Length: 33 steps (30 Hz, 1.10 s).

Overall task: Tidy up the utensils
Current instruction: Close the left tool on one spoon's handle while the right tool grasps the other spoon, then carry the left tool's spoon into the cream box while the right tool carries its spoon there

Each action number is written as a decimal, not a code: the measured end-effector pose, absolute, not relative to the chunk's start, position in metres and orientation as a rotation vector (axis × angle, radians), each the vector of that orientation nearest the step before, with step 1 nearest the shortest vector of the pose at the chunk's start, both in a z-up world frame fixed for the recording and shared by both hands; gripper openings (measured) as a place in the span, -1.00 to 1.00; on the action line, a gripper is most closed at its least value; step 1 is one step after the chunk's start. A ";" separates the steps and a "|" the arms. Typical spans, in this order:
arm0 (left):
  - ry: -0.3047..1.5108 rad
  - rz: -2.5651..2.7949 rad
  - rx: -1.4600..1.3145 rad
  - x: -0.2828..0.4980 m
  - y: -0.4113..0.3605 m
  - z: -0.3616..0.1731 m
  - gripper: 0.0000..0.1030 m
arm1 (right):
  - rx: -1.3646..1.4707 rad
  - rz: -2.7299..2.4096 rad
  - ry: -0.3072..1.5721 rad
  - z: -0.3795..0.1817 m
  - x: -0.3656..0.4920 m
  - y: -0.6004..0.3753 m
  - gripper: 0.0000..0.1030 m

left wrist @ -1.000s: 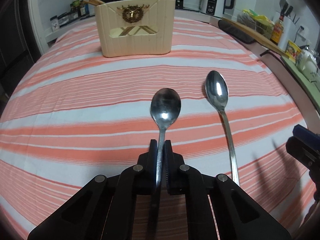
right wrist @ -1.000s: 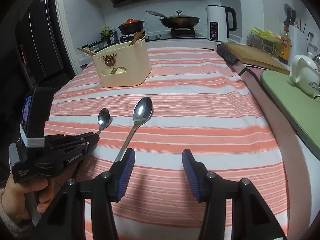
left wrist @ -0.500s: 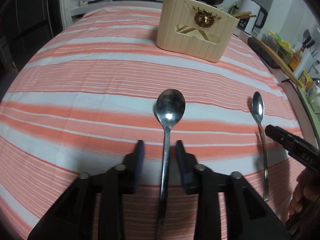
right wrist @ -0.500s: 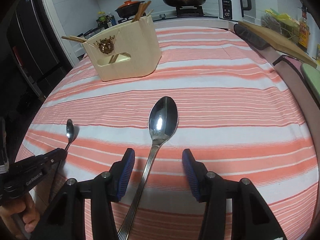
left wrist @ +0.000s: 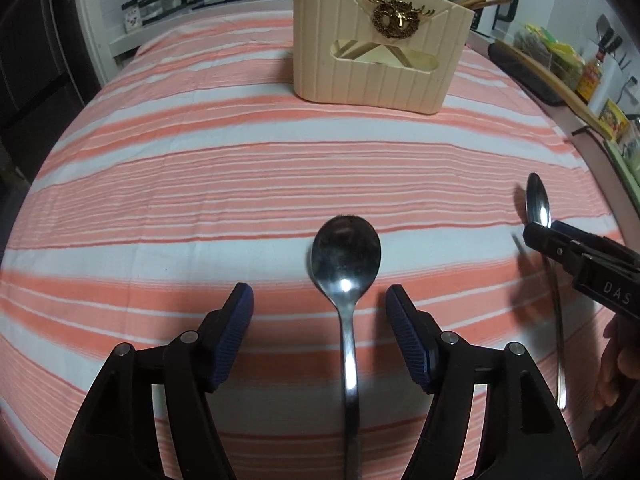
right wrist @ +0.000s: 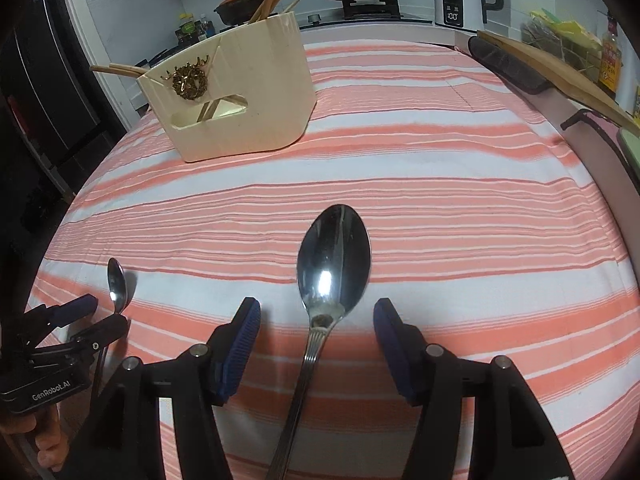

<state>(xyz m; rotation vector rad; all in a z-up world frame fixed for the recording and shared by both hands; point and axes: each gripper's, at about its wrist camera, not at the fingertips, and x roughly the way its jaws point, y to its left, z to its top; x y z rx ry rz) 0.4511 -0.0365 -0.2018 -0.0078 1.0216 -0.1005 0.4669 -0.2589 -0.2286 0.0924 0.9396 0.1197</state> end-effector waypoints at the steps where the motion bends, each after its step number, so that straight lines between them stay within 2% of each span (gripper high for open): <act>1: 1.023 -0.096 -0.004 0.455 -0.037 -0.203 0.37 | 0.088 0.110 0.943 -0.229 0.471 -0.256 0.18; 4: 1.023 -0.092 0.018 0.462 -0.041 -0.204 0.37 | 0.060 0.079 0.949 -0.228 0.482 -0.250 0.20; 6: 1.019 -0.096 0.020 0.467 -0.045 -0.204 0.23 | 0.047 0.055 0.949 -0.229 0.485 -0.248 0.20; 8: 1.009 -0.102 0.019 0.469 -0.047 -0.202 -0.16 | 0.032 0.031 0.939 -0.229 0.486 -0.247 0.14; 9: 1.004 -0.109 0.020 0.469 -0.048 -0.202 -0.29 | 0.023 0.018 0.932 -0.229 0.487 -0.247 -0.03; 10: 1.000 -0.109 0.022 0.470 -0.048 -0.201 -0.30 | 0.014 0.012 0.923 -0.229 0.487 -0.247 -0.19; 18: 0.948 -0.112 -0.058 0.460 -0.031 -0.188 -0.30 | 0.071 0.066 0.849 -0.217 0.477 -0.256 -0.19; 33: 0.758 -0.150 -0.123 0.390 -0.016 -0.112 -0.31 | 0.081 0.167 0.609 -0.144 0.398 -0.261 -0.19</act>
